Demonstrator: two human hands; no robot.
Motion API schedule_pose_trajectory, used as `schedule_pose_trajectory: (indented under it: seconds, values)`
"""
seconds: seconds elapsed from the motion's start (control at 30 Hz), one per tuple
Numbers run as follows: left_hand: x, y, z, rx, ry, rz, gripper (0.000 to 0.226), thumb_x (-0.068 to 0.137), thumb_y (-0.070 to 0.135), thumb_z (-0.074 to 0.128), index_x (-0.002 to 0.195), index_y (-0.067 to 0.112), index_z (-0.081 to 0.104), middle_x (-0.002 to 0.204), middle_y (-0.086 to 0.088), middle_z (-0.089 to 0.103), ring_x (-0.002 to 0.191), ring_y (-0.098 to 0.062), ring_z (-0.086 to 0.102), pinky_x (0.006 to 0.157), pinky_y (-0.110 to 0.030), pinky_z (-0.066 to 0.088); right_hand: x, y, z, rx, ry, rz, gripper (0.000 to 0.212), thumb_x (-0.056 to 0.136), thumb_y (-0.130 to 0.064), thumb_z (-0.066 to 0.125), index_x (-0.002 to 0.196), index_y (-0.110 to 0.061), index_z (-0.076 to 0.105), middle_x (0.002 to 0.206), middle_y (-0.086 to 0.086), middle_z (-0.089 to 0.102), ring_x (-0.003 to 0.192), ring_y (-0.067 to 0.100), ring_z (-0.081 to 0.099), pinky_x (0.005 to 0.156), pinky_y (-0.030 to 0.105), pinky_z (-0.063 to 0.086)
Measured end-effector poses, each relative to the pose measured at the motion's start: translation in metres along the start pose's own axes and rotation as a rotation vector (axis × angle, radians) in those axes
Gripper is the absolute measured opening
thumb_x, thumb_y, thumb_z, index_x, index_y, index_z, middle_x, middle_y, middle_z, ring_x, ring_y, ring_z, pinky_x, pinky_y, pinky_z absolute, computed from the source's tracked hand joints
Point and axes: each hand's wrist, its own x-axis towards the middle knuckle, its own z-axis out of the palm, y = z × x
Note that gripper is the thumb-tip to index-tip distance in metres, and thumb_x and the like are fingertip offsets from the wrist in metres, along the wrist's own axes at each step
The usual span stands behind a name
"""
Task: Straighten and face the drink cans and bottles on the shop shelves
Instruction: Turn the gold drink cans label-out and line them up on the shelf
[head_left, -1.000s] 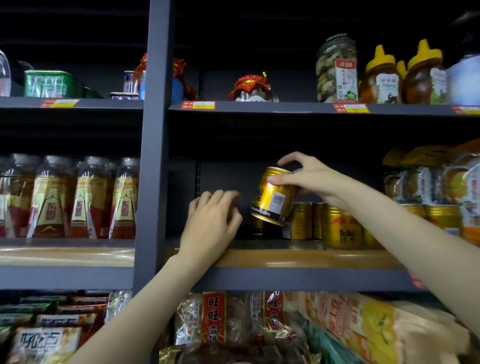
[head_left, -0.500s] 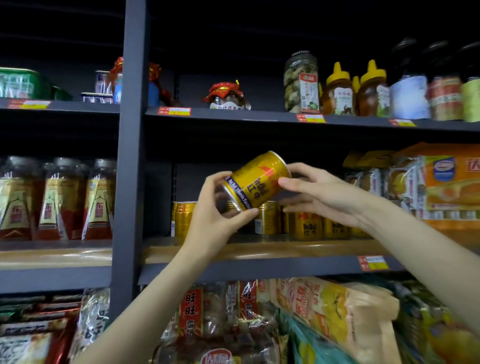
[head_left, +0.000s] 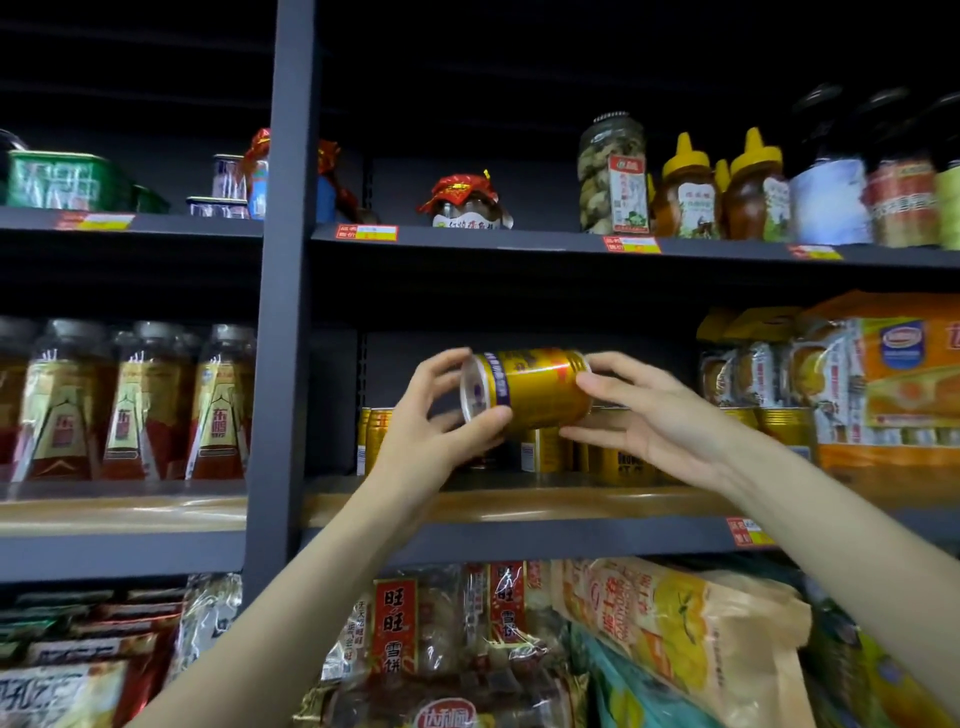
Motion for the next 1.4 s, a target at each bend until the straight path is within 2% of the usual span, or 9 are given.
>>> schedule_pose_trajectory:
  seconds: [0.1,0.37,0.47,0.6,0.7,0.83,1.0,1.23,1.4]
  values:
    - [0.001,0.002,-0.001,0.39,-0.053,0.239,0.07,0.071,0.013,0.078,0.129,0.03,0.042,0.127,0.016,0.05,0.114,-0.003,0.053,0.087,-0.025,0.053,-0.003,0.01,0.003,0.184,0.014,0.155,0.037,0.085,-0.027,0.06,0.117,-0.009,0.056,0.113,0.028,0.063,0.095,0.039,0.068,0.075,0.036,0.059]
    - [0.008,0.013,0.005,0.483,-0.12,0.369,0.079,0.069,0.012,0.08,0.132,0.03,0.035,0.129,0.018,0.049,0.122,0.001,0.045,0.093,-0.022,0.048,0.003,0.017,0.014,0.363,0.018,0.166,0.032,0.082,-0.026,0.062,0.109,-0.009,0.063,0.104,0.029,0.067,0.097,0.038,0.067,0.079,0.039,0.058]
    - [0.006,0.006,-0.001,0.458,-0.145,0.241,0.072,0.073,0.013,0.077,0.13,0.036,0.038,0.126,0.016,0.05,0.116,-0.004,0.053,0.094,-0.027,0.05,0.008,0.02,0.011,0.297,0.082,-0.014,0.046,0.073,-0.019,0.068,0.117,-0.007,0.057,0.121,0.022,0.06,0.106,0.033,0.064,0.082,0.04,0.058]
    - [0.003,0.001,0.005,-0.082,-0.128,-0.156,0.061,0.068,0.025,0.072,0.123,0.031,0.045,0.117,-0.007,0.058,0.098,-0.018,0.068,0.08,-0.029,0.056,0.009,0.028,0.012,0.129,0.132,-0.28,0.046,0.066,-0.008,0.07,0.109,-0.013,0.055,0.109,0.006,0.065,0.101,0.019,0.066,0.081,0.029,0.057]
    - [0.004,-0.007,0.002,-0.205,-0.076,-0.217,0.06,0.064,0.023,0.073,0.119,0.024,0.049,0.114,-0.01,0.061,0.097,-0.02,0.068,0.08,-0.03,0.057,0.005,0.026,0.011,0.12,0.029,-0.31,0.045,0.065,-0.002,0.068,0.105,-0.015,0.055,0.107,0.002,0.063,0.099,0.014,0.065,0.08,0.026,0.055]
    - [0.001,-0.007,-0.002,0.158,-0.025,0.107,0.064,0.069,0.007,0.076,0.121,0.027,0.045,0.119,0.002,0.057,0.108,-0.006,0.06,0.083,-0.022,0.053,0.001,0.018,0.009,0.167,-0.085,-0.154,0.041,0.069,-0.007,0.067,0.107,-0.011,0.05,0.109,0.011,0.066,0.106,0.028,0.065,0.085,0.04,0.056]
    - [0.003,-0.007,0.0,0.346,-0.08,0.239,0.064,0.071,0.001,0.075,0.115,0.034,0.041,0.118,0.015,0.049,0.114,0.0,0.052,0.083,-0.015,0.05,0.0,0.023,0.017,0.174,0.083,-0.175,0.05,0.063,-0.018,0.072,0.108,-0.011,0.052,0.107,0.012,0.067,0.098,0.024,0.069,0.082,0.036,0.057]
    - [0.014,-0.012,-0.018,0.826,0.008,0.335,0.041,0.084,0.015,0.066,0.121,0.02,0.051,0.124,0.015,0.046,0.114,0.01,0.035,0.089,0.009,0.019,0.0,0.025,0.006,-0.715,0.23,-0.63,0.079,0.067,-0.013,0.083,0.118,-0.044,0.032,0.118,-0.022,0.05,0.118,0.0,0.049,0.097,0.018,0.042]
    - [0.028,-0.019,-0.031,1.069,0.021,0.184,0.037,0.088,0.02,0.06,0.123,0.02,0.05,0.131,0.003,0.048,0.124,-0.015,0.04,0.11,-0.031,0.027,0.011,0.006,-0.005,-0.806,0.235,-0.507,0.048,0.077,-0.028,0.076,0.115,-0.033,0.046,0.11,-0.01,0.057,0.107,0.011,0.056,0.083,0.023,0.05]
